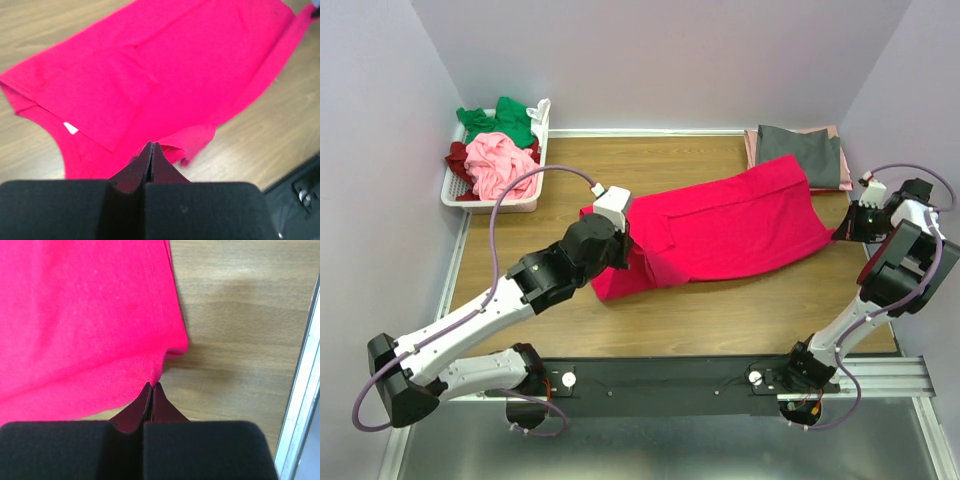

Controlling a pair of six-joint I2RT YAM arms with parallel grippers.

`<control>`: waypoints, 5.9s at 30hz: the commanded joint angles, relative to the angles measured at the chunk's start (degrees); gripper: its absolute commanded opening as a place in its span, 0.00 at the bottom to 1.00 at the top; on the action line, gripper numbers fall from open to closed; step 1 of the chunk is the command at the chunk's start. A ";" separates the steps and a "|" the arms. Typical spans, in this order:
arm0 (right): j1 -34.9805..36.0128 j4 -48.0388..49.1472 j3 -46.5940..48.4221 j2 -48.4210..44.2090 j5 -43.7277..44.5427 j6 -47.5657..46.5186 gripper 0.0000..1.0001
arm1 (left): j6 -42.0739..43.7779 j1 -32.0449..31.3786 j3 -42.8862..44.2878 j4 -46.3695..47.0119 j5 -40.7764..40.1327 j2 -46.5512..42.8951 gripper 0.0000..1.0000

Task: Fold and stack the t-shirts
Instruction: Fold the tshirt

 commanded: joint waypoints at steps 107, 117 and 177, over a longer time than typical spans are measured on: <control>5.99 10.08 11.95 9.72 -2.76 21.26 0.00 | 17.44 26.23 11.97 13.76 12.50 23.72 0.00; 5.20 11.05 8.79 6.82 -1.26 21.26 0.00 | 17.70 26.40 13.03 13.94 13.12 25.13 0.00; 7.84 11.93 20.20 18.15 -5.83 27.40 0.31 | 17.08 27.90 11.18 13.59 13.03 26.79 0.00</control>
